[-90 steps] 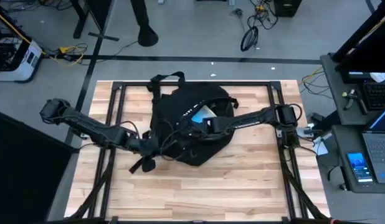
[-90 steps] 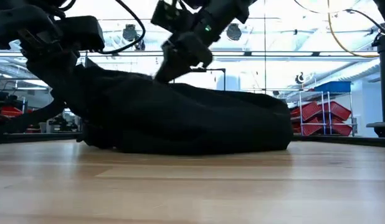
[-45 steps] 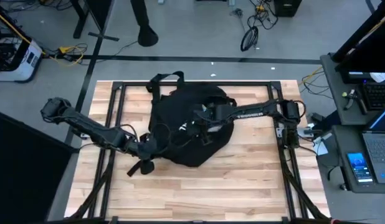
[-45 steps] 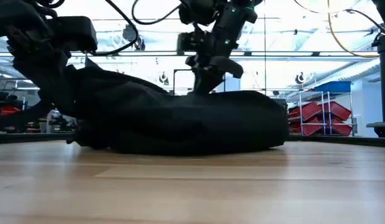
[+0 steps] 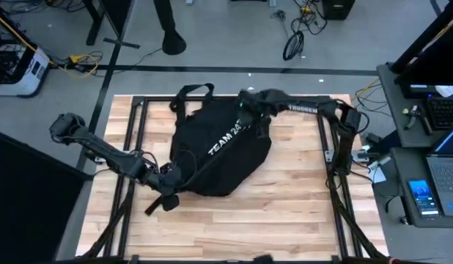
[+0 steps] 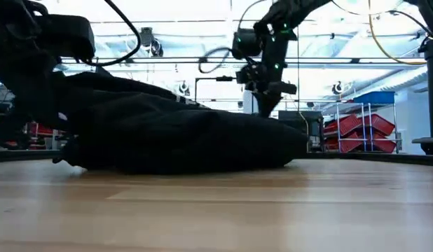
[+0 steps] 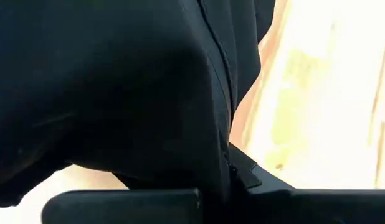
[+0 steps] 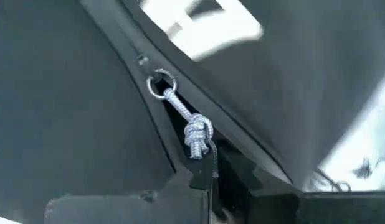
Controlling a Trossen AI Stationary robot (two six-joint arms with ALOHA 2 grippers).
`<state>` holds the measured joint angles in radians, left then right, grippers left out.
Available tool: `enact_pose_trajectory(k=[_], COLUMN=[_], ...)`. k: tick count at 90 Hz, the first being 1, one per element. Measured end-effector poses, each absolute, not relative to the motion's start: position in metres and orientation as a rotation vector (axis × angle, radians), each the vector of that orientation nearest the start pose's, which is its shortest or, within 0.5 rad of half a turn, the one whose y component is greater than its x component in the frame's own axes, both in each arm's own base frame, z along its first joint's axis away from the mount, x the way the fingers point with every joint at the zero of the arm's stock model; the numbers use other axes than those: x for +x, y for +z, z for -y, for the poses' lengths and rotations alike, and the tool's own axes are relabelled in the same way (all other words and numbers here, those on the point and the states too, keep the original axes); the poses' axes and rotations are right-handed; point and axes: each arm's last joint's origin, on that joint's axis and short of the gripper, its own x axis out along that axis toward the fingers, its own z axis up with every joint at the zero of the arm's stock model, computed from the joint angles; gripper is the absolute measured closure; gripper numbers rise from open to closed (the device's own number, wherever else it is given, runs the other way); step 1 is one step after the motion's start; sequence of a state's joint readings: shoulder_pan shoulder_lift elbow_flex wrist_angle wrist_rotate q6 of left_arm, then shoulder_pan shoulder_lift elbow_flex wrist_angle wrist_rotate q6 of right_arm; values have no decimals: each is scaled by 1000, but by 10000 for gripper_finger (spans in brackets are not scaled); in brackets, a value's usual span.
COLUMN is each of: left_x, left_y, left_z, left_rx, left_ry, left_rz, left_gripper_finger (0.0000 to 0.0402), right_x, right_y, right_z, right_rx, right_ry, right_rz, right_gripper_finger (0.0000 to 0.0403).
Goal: Unpack backpack
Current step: Close the black backpack, then return to Home Position
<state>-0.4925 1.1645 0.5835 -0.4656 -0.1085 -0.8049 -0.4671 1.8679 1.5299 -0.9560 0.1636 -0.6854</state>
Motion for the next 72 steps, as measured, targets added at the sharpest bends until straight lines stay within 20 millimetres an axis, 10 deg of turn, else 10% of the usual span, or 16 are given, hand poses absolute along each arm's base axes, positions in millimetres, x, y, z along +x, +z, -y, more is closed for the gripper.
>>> enact_pose_trajectory(k=[37,72], left_x=[172,207], left_y=[178,200], left_z=[104,50], left_rx=[-488,-395], left_ry=[88,193], left_rz=[-1082,-947], left_gripper_finger=[401,284], right_x=[248,271], right_y=[239,271], right_z=[278,248], right_rx=[-153,31], right_ry=[-372,-248], right_rz=[-1522,-1165], right_gripper_finger=[403,340])
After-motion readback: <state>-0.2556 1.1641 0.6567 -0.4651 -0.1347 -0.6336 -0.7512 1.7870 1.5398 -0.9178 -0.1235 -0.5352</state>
